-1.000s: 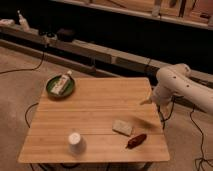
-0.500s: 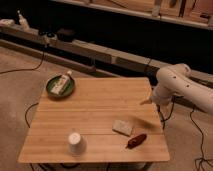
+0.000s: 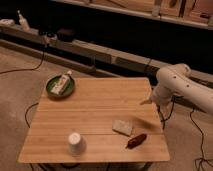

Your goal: Drag the pepper across the table

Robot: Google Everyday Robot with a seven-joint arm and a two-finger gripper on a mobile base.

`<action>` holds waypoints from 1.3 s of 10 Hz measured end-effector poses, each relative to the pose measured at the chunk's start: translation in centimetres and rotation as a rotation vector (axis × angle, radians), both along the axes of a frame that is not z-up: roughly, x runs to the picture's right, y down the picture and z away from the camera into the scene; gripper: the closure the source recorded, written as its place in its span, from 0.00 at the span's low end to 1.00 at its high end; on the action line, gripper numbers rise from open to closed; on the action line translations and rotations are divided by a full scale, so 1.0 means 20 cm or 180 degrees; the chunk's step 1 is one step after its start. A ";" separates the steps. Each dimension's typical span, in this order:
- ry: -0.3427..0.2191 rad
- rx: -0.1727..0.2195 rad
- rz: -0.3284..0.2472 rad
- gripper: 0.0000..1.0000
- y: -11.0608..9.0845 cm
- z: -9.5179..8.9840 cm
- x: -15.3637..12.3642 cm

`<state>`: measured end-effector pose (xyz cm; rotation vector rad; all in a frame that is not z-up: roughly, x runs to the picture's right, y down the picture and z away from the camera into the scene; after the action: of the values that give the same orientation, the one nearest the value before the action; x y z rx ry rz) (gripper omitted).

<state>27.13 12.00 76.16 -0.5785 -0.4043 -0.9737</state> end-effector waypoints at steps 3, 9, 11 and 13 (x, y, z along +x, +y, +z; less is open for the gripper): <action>-0.0225 -0.0199 -0.0111 0.20 0.14 -0.07 -0.11; 0.0162 -0.0569 -0.0202 0.20 0.36 -0.11 -0.03; 0.0172 -0.0569 -0.0190 0.20 0.36 -0.12 -0.01; 0.0165 -0.0569 -0.0199 0.20 0.36 -0.12 -0.02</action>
<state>26.68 19.17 73.85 -0.7806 -0.4317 -0.9862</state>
